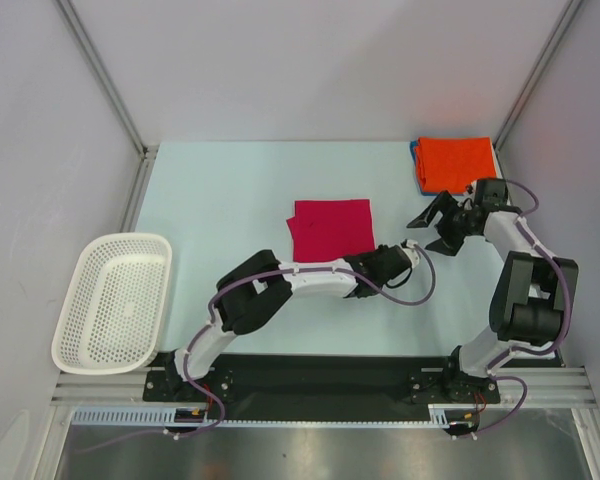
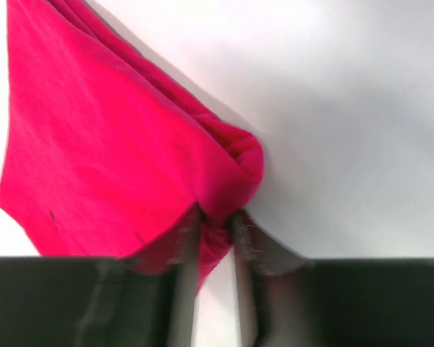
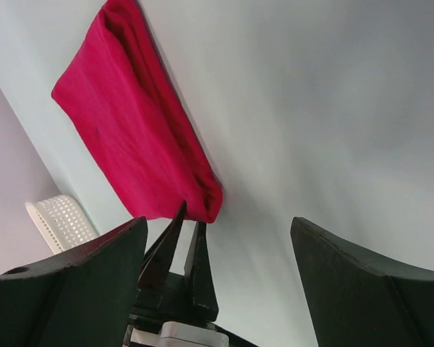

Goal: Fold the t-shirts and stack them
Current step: Neatly place the folded tshirt to the corner

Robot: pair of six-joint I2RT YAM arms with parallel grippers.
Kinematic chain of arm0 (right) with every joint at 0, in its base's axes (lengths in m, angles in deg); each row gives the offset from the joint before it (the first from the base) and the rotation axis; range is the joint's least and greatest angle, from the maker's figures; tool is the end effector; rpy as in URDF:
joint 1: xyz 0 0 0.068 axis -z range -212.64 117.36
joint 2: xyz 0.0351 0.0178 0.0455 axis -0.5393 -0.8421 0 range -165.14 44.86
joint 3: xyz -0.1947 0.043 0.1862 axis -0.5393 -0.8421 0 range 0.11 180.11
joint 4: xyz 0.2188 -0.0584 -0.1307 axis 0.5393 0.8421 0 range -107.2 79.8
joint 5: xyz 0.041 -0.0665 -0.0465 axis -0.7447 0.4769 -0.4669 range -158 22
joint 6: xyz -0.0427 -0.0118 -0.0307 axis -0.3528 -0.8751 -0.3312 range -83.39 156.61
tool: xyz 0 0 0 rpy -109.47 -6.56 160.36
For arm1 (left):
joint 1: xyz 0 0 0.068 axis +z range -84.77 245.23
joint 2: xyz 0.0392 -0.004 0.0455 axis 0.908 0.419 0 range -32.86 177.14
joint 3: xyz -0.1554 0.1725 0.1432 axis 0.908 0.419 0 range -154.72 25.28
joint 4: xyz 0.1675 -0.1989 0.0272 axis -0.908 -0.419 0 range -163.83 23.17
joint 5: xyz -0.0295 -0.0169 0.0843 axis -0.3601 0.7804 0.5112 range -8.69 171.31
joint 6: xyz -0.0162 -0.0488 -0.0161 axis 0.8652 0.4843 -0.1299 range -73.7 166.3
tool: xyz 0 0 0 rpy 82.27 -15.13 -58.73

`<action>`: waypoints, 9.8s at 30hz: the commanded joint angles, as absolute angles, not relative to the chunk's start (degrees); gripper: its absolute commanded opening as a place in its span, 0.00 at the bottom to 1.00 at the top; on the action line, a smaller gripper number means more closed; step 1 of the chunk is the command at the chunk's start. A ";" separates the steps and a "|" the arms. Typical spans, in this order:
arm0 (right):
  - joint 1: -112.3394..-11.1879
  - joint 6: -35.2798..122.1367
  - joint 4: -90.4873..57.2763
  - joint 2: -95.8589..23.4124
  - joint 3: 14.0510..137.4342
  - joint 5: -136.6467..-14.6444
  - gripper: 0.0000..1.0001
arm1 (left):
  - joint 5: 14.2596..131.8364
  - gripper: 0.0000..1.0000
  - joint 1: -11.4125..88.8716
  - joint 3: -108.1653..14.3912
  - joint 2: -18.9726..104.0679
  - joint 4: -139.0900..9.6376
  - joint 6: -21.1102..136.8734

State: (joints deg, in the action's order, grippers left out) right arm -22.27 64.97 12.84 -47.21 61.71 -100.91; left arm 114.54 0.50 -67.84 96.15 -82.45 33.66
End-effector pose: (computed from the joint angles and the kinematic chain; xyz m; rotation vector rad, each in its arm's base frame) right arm 0.3204 -0.0389 0.2144 0.6700 2.5151 0.8636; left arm 0.2244 -0.4298 0.1425 1.2429 1.9335 0.2624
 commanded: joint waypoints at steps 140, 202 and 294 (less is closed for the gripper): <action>-40.72 21.76 27.80 -80.74 146.28 -47.53 0.00 | 77.79 0.63 16.10 -16.99 29.11 -81.77 74.78; -38.44 24.31 26.40 -83.02 142.67 -47.08 0.00 | 77.00 0.62 18.12 -20.42 33.32 -84.06 72.94; -23.85 57.62 -0.41 -91.38 115.09 -88.14 0.00 | 72.26 0.63 24.71 -23.41 33.23 -89.86 70.56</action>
State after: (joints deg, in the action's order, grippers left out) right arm -23.49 57.72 0.89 -93.18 114.87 -87.18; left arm 73.74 24.02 -23.03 33.47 -91.76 71.71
